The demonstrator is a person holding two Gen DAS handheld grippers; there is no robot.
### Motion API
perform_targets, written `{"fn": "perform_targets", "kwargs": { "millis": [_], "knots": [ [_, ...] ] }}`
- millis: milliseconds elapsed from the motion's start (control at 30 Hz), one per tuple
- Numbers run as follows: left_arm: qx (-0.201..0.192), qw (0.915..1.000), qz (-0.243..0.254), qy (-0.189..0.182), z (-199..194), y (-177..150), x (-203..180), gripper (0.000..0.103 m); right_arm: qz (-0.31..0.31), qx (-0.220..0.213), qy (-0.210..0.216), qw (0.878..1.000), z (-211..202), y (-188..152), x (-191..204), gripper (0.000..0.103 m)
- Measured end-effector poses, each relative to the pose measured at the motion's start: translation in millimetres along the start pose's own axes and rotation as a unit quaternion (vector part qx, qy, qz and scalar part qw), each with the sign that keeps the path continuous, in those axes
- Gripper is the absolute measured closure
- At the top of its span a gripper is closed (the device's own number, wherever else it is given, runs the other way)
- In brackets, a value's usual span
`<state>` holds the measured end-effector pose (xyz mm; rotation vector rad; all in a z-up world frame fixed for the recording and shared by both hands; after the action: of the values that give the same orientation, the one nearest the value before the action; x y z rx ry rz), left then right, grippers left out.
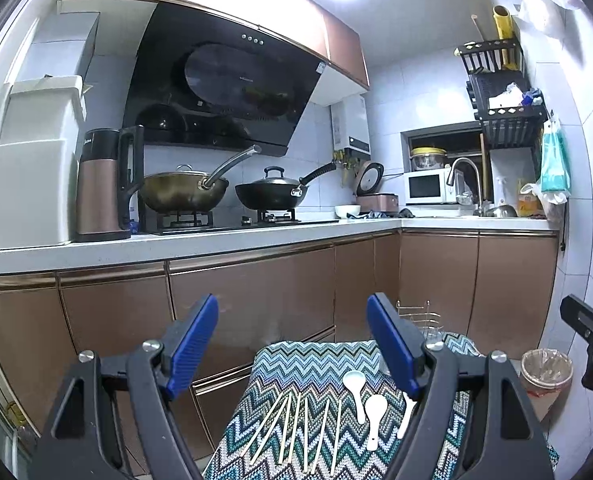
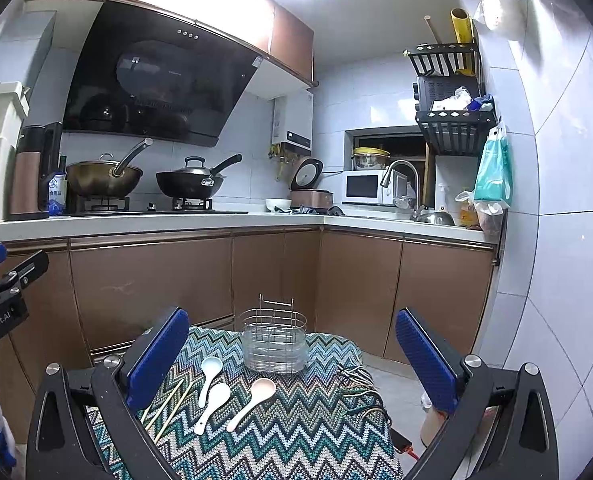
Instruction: Organize utensils
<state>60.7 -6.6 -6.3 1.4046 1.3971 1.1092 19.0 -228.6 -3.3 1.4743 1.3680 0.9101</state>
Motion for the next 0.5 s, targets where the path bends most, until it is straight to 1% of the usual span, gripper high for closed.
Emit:
{"fn": "perform_targets", "kwargs": {
  "millis": [67,133,267,400,500],
  "knots": [
    [0.007,1.0000,0.000,-0.002,3.4,0.5,1.9,0.027,0.000,0.002,0.005,1.000,2.4,-0.3,-0.8,0.000],
    [0.027,0.9996,0.004,-0.008,11.3,2.1,4.1,0.027,0.002,0.005,0.012,1.000,5.1,-0.9,-3.4,0.000],
    [0.043,0.9990,-0.015,-0.005,25.3,4.4,18.9,0.027,0.010,0.016,0.022,1.000,16.2,-1.6,-10.0,0.000],
    [0.069,0.9973,-0.026,-0.008,45.9,3.4,33.3,0.027,0.016,0.039,0.032,0.999,35.6,-5.3,-15.2,0.000],
    [0.104,0.9938,-0.033,-0.019,68.4,-0.9,42.7,0.027,0.019,0.063,0.045,0.997,54.2,-10.7,-15.2,0.000]
  ]
}}
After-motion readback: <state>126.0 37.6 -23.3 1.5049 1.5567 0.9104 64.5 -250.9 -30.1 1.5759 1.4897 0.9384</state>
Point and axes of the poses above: each gripper's, at about its wrist camera, not at the fingertips, and z roughly the way its jaws point, x to its left, y to its top, the point moved 4 cm from there along z, roughly the way its jaws point, and after that the axes turned 11 degrees about x, right-handed, at the moved point
